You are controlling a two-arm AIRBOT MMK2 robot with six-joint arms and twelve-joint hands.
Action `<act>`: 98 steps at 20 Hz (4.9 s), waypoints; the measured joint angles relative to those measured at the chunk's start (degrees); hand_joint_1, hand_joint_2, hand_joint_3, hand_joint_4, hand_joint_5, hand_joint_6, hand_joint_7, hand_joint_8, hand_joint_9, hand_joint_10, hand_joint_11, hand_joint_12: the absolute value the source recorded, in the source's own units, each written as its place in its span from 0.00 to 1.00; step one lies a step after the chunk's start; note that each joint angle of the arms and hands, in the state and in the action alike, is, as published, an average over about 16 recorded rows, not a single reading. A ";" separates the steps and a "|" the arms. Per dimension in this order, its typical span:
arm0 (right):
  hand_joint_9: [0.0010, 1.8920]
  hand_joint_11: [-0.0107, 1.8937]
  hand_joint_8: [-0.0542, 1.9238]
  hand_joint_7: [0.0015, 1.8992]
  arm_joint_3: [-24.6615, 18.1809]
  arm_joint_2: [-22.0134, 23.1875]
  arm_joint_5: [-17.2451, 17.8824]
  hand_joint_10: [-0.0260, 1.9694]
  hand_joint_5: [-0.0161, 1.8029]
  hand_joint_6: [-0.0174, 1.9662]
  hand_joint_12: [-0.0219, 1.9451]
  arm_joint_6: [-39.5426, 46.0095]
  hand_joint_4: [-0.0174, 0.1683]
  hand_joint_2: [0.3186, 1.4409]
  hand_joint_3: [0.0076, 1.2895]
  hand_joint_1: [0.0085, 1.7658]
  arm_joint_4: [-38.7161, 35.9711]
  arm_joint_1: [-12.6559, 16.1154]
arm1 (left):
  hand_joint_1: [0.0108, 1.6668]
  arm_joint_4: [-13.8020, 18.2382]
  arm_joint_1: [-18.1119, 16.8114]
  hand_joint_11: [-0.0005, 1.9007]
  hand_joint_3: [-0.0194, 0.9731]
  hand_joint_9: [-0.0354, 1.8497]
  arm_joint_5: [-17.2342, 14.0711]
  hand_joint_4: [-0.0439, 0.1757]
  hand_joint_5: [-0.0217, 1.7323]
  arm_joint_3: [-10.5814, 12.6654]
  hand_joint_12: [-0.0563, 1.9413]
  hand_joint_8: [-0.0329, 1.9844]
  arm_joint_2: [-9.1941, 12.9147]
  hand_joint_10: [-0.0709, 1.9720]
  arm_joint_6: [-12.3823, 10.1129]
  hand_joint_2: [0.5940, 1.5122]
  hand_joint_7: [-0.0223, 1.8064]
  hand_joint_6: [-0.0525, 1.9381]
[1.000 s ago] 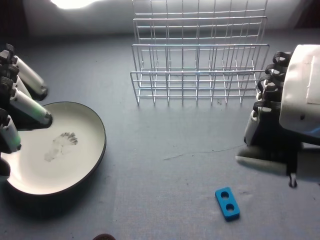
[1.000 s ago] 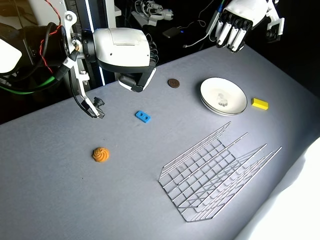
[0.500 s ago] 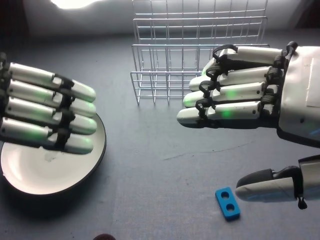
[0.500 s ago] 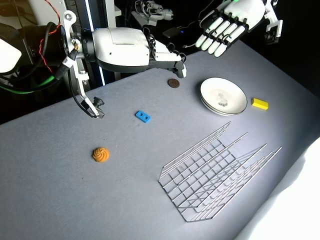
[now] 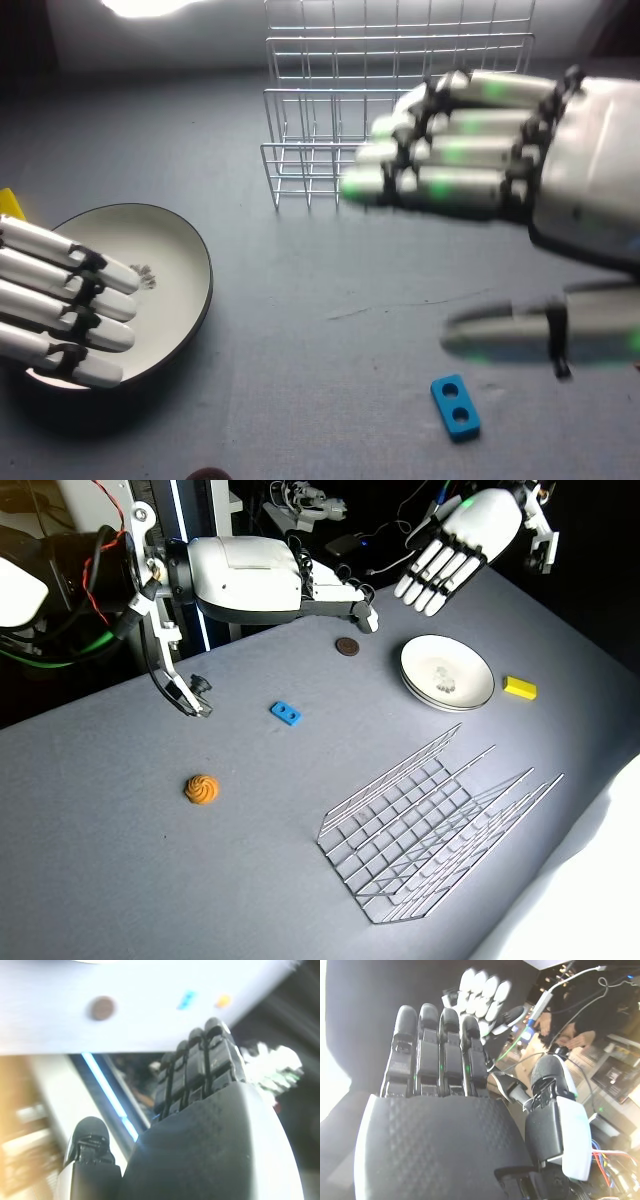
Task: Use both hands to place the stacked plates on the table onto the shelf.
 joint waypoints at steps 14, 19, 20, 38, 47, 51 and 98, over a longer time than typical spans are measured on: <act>0.01 0.01 0.03 0.01 6.35 -8.02 0.08 0.02 0.02 0.02 0.02 -9.25 0.11 0.59 0.02 0.21 5.62 1.33 | 0.00 -11.19 18.70 0.01 0.04 0.03 4.96 0.21 0.02 8.27 0.04 0.01 -6.65 0.04 8.51 0.59 0.02 0.02; 0.01 0.02 0.03 0.00 10.93 -11.23 -2.71 0.02 0.02 0.02 0.02 -2.85 0.10 0.57 0.02 0.24 -1.88 4.09 | 0.00 -13.56 21.10 0.01 0.04 0.03 7.21 0.21 0.02 10.21 0.04 0.01 -8.46 0.04 9.61 0.57 0.02 0.02; 0.01 0.02 0.03 0.01 11.80 -11.85 -3.31 0.02 0.02 0.02 0.02 -1.08 0.10 0.56 0.02 0.25 -3.53 4.79 | 0.00 -13.84 21.42 0.01 0.04 0.03 7.54 0.21 0.02 10.70 0.04 0.01 -8.80 0.04 9.65 0.57 0.02 0.02; 0.01 0.02 0.03 0.01 19.33 -19.81 -5.71 0.02 0.02 0.02 0.02 19.02 0.10 0.57 0.02 0.19 -20.83 9.94 | 0.00 -16.02 26.21 0.01 0.04 0.03 8.73 0.19 0.02 16.64 0.04 0.01 -11.94 0.04 9.49 0.53 0.02 0.02; 0.01 0.02 0.03 0.00 20.22 -22.00 -8.31 0.02 0.02 0.02 0.02 20.66 0.10 0.58 0.02 0.17 -22.34 9.77 | 0.00 -17.58 28.91 0.01 0.04 0.03 10.63 0.17 0.01 14.15 0.04 0.01 -10.83 0.04 9.79 0.53 0.02 0.02; 0.01 0.02 0.03 0.00 20.66 -22.88 -8.94 0.02 0.02 0.02 0.02 20.86 0.10 0.58 0.02 0.17 -23.01 9.66 | 0.00 -18.62 29.40 0.01 0.04 0.03 11.86 0.17 0.01 12.44 0.04 0.01 -10.46 0.04 10.12 0.53 0.02 0.02; 0.01 0.02 0.03 0.01 22.26 -28.08 -19.33 0.02 0.02 0.02 0.02 6.37 0.11 0.56 0.02 0.45 -20.60 13.54 | 0.00 -28.28 29.73 0.01 0.04 0.02 11.39 0.19 0.01 7.76 0.02 0.01 -13.12 0.03 9.36 0.53 0.01 0.03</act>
